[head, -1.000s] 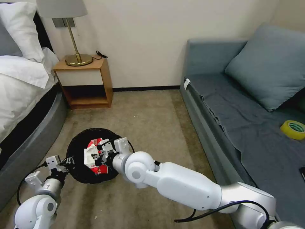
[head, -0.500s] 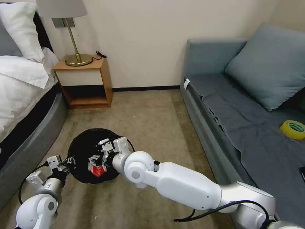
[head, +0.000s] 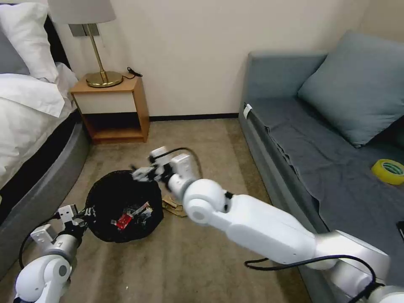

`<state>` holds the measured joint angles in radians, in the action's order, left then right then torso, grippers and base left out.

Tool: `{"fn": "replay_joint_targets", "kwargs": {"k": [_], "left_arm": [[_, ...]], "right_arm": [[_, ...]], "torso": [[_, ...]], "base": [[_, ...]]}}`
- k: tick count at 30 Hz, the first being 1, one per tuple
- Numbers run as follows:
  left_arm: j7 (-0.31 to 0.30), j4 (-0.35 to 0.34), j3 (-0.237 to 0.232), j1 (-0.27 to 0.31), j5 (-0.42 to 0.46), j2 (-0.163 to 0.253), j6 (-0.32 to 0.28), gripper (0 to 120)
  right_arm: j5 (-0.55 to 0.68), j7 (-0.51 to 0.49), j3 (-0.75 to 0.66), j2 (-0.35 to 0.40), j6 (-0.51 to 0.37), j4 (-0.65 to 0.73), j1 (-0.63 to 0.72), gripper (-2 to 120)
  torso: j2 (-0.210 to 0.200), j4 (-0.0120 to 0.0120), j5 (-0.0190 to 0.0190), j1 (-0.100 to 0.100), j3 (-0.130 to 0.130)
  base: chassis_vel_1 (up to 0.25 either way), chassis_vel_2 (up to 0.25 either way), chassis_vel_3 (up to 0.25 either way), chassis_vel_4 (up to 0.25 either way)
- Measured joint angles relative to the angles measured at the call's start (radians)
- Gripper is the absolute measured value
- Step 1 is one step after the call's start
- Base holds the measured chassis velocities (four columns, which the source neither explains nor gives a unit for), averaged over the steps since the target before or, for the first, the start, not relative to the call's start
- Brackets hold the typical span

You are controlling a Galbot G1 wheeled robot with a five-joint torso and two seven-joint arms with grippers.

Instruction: Pick up the trash bin, then pick up the garbage on the floor and place it into the trash bin.

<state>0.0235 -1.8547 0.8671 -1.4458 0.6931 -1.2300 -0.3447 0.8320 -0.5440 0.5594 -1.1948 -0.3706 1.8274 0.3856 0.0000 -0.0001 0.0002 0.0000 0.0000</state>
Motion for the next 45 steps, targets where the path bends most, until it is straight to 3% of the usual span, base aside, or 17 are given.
{"fn": "replay_joint_targets", "kwargs": {"k": [7, 12, 15, 19, 33, 45], "left_arm": [[-0.007, -0.020, 0.006, 0.000, -0.001, -0.009, -0.009, 4], [-0.011, -0.032, 0.005, -0.001, -0.006, -0.016, -0.015, 4], [-0.014, -0.041, 0.000, -0.003, -0.017, -0.025, -0.020, 4], [-0.018, -0.049, -0.001, -0.004, -0.027, -0.041, -0.022, 4], [-0.038, -0.089, -0.001, -0.005, -0.056, -0.092, -0.039, 4], [-0.043, -0.096, -0.008, -0.002, -0.096, -0.141, -0.040, 4]], "right_arm": [[-0.266, 0.043, -0.136, 0.137, 0.049, 0.042, 0.166, 100], [-0.335, 0.072, -0.227, 0.195, 0.075, 0.078, 0.273, 100], [-0.389, 0.110, -0.356, 0.237, 0.086, 0.141, 0.445, 100], [-0.443, 0.123, -0.430, 0.265, 0.106, 0.191, 0.549, 100], [-0.692, 0.243, -0.682, 0.218, 0.178, 0.275, 0.887, 100], [-0.726, 0.282, -0.749, 0.212, 0.229, 0.297, 0.981, 100]], "torso": [[0.000, 0.0000, 0.0001, 0.000, 0.000], [0.000, 0.0001, 0.0001, 0.000, 0.000], [0.000, -0.0003, 0.0002, 0.000, 0.000], [0.000, -0.0002, -0.0001, 0.000, 0.000], [0.000, -0.0001, -0.0001, 0.000, 0.000], [0.000, 0.0001, -0.0001, 0.000, 0.000]], "base": [[0.000, 0.000, 0.000, 0.000], [0.000, 0.000, 0.000, 0.000], [0.000, 0.000, 0.000, 0.000], [0.000, 0.000, 0.000, 0.000], [0.000, 0.000, 0.000, 0.000], [0.000, 0.000, 0.000, 0.000]]}}
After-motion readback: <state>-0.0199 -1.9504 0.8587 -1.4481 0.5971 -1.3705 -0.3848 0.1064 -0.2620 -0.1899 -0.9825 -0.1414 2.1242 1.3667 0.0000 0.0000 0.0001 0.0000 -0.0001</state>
